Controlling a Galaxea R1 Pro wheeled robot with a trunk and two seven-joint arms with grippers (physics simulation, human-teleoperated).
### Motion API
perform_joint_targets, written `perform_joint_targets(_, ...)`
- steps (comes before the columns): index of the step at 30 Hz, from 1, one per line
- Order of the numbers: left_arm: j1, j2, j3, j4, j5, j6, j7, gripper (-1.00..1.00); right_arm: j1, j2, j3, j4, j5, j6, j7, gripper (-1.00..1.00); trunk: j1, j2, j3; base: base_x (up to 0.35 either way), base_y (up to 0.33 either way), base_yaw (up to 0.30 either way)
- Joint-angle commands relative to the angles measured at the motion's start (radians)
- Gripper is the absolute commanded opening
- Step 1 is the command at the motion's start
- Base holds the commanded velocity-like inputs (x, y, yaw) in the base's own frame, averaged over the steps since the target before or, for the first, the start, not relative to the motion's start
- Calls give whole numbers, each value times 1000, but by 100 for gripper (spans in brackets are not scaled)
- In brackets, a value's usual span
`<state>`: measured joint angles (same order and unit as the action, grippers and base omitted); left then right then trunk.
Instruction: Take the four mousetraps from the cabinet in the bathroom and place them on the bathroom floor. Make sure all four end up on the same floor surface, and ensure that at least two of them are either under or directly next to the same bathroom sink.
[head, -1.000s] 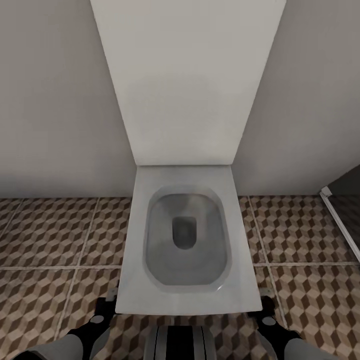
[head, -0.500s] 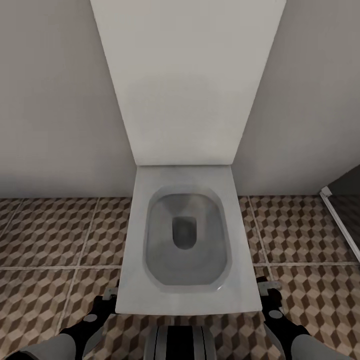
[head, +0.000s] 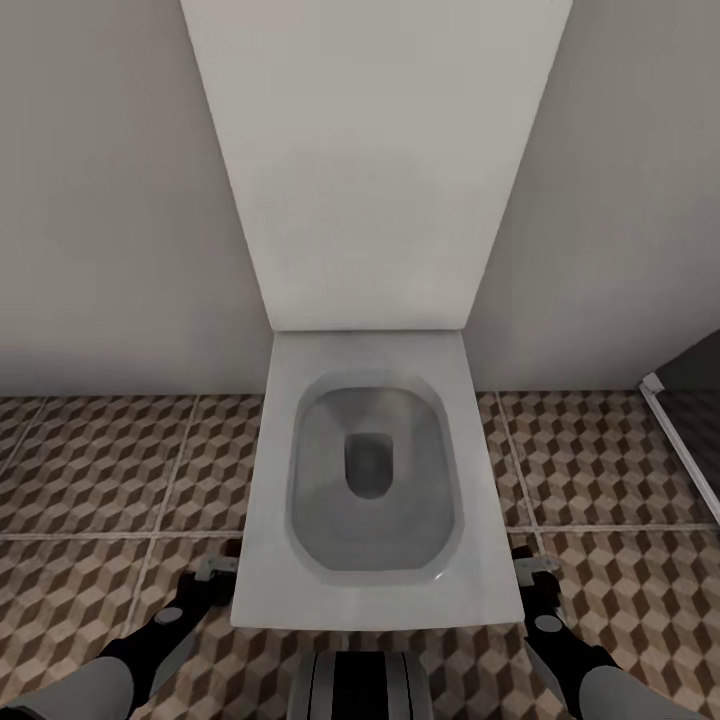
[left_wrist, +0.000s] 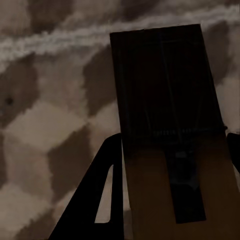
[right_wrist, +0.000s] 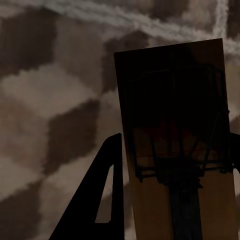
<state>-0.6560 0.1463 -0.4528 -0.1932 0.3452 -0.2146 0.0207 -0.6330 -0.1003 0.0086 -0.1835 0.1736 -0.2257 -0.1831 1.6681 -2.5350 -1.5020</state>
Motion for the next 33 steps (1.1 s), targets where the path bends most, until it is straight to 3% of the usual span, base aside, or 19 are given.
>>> perform_joint_targets(1,0,0,-9,-2,6,23,4,-100,-1,0,1,1,7,-2,-4,-100,0,0,-1,0,0,0)
perform_joint_targets(8,-1,-5,-10,-3,7,86,0,-100,-1,0,1,1,7,-1,-4,-100,0,0,-1,0,0,0)
perform_joint_targets(27,1,-4,-2,1,8,88,17,-100,-1,0,1,1,7,-1,-4,-100,0,0,-1,1,0,0)
perform_joint_targets(33,1,-4,-3,-3,8,82,34,-100,-1,0,1,1,7,-1,-4,-100,0,0,-1,166,0,0)
